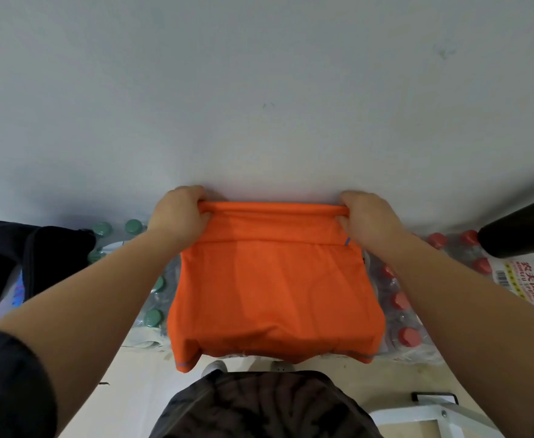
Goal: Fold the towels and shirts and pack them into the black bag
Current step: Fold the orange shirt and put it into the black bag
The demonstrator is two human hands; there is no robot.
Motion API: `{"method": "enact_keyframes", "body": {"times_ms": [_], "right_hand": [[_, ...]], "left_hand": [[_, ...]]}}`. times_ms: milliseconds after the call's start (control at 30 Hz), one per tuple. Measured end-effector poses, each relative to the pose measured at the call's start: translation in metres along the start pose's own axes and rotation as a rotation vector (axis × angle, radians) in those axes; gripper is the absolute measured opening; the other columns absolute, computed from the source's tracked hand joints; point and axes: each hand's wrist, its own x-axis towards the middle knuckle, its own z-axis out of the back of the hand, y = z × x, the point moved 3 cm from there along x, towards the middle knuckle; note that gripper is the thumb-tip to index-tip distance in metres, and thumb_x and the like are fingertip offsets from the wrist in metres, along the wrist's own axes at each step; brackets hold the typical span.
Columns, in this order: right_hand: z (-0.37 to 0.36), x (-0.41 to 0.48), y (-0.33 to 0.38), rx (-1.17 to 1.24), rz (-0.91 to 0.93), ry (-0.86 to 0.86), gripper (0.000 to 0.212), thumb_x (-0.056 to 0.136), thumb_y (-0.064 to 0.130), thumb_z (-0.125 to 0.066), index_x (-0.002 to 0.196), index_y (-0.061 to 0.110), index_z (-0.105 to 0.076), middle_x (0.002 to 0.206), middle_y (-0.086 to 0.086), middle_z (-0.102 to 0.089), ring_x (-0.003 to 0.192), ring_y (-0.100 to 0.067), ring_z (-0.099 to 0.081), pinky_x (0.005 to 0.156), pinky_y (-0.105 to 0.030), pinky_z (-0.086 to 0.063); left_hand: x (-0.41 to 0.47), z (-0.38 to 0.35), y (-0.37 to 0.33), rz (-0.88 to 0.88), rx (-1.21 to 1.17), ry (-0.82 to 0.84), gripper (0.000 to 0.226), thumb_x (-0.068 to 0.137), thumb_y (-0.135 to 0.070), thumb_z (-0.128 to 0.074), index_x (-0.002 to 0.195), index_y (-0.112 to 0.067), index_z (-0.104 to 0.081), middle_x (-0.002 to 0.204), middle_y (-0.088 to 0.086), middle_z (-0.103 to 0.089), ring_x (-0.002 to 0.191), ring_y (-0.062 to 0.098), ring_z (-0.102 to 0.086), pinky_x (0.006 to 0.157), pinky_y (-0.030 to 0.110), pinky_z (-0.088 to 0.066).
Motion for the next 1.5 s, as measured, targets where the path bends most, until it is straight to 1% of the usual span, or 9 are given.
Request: {"method": "enact_keyframes", "body": {"times_ms": [267, 433, 667, 900, 1033, 1133, 1233, 1333, 1500], "right_hand": [[-0.009, -0.048, 0.001, 0.005, 0.083, -0.09, 0.014, 0.084, 0.016, -0.064, 0.095, 0.009, -0.061, 0.097, -0.01, -0.059, 0.085, -0.034, -0.06, 0.071, -0.042, -0.049], [-0.037, -0.086, -0.008, -0.019, 0.082, 0.007, 0.023, 0.081, 0.027, -0.07, 0.1, 0.015, -0.064, 0.101, -0.006, -0.062, 0.093, -0.033, -0.063, 0.078, -0.048, -0.053], [-0.035, -0.109, 0.004, -0.11, 0.056, 0.068, 0.041, 0.092, 0.054, -0.057, 0.112, 0.02, -0.07, 0.12, 0.002, -0.065, 0.105, -0.022, -0.065, 0.084, -0.037, -0.054], [-0.022, -0.103, 0.005, -0.211, -0.099, 0.334, 0.045, 0.091, 0.063, -0.05, 0.101, 0.021, -0.062, 0.101, -0.005, -0.067, 0.098, -0.026, -0.063, 0.076, -0.036, -0.05], [-0.018, -0.096, 0.013, -0.239, -0.034, 0.14, 0.027, 0.094, 0.044, -0.056, 0.082, 0.02, -0.057, 0.087, -0.004, -0.065, 0.081, -0.026, -0.064, 0.065, -0.034, -0.046], [-0.015, -0.073, 0.019, -0.142, 0.037, 0.005, 0.017, 0.091, 0.029, -0.059, 0.1, 0.015, -0.065, 0.099, -0.005, -0.063, 0.086, -0.031, -0.064, 0.07, -0.039, -0.051], [-0.022, -0.048, 0.014, -0.075, 0.037, 0.197, 0.043, 0.09, 0.029, -0.062, 0.133, 0.024, -0.057, 0.121, 0.0, -0.056, 0.106, -0.027, -0.062, 0.085, -0.038, -0.052], [-0.029, -0.031, 0.003, -0.116, 0.015, 0.351, 0.053, 0.084, 0.038, -0.072, 0.134, 0.029, -0.056, 0.121, 0.001, -0.055, 0.11, -0.023, -0.058, 0.087, -0.037, -0.049], [-0.033, -0.023, -0.009, -0.171, 0.03, 0.387, 0.035, 0.078, 0.044, -0.076, 0.108, 0.031, -0.065, 0.109, 0.006, -0.064, 0.102, -0.019, -0.06, 0.078, -0.034, -0.049]], "left_hand": [[-0.06, -0.002, 0.008, -0.097, 0.009, -0.105, 0.016, 0.08, -0.017, -0.065, 0.094, -0.018, -0.072, 0.092, 0.008, -0.067, 0.084, 0.034, -0.064, 0.07, 0.042, -0.053], [-0.101, -0.021, 0.017, -0.133, 0.12, 0.008, 0.016, 0.076, -0.015, -0.075, 0.091, -0.02, -0.073, 0.094, 0.004, -0.067, 0.078, 0.034, -0.066, 0.062, 0.038, -0.052], [-0.121, -0.028, 0.019, -0.205, 0.199, 0.057, 0.039, 0.084, -0.055, -0.048, 0.086, -0.027, -0.075, 0.094, -0.006, -0.066, 0.07, 0.021, -0.067, 0.052, 0.031, -0.052], [-0.096, -0.02, 0.015, -0.074, 0.235, 0.19, 0.022, 0.094, -0.044, -0.054, 0.095, -0.028, -0.07, 0.092, -0.002, -0.07, 0.084, 0.023, -0.064, 0.069, 0.033, -0.051], [-0.086, -0.017, 0.005, -0.057, 0.226, 0.152, 0.02, 0.091, -0.039, -0.06, 0.102, -0.025, -0.068, 0.103, 0.002, -0.064, 0.088, 0.026, -0.063, 0.07, 0.034, -0.05], [-0.073, -0.017, -0.001, -0.06, 0.17, 0.153, 0.032, 0.089, -0.032, -0.064, 0.118, -0.02, -0.065, 0.121, 0.004, -0.057, 0.099, 0.03, -0.063, 0.077, 0.038, -0.052], [-0.057, -0.026, 0.0, -0.052, 0.179, 0.284, 0.048, 0.085, -0.031, -0.067, 0.13, -0.018, -0.059, 0.132, 0.004, -0.053, 0.115, 0.029, -0.059, 0.094, 0.042, -0.05], [-0.048, -0.035, 0.003, -0.047, 0.2, 0.343, 0.037, 0.082, -0.034, -0.069, 0.115, -0.016, -0.065, 0.118, 0.003, -0.056, 0.106, 0.025, -0.059, 0.09, 0.037, -0.05], [-0.038, -0.035, 0.01, -0.004, 0.218, 0.368, 0.018, 0.078, -0.03, -0.072, 0.087, -0.021, -0.06, 0.092, -0.002, -0.059, 0.08, 0.019, -0.055, 0.068, 0.031, -0.044]]}}
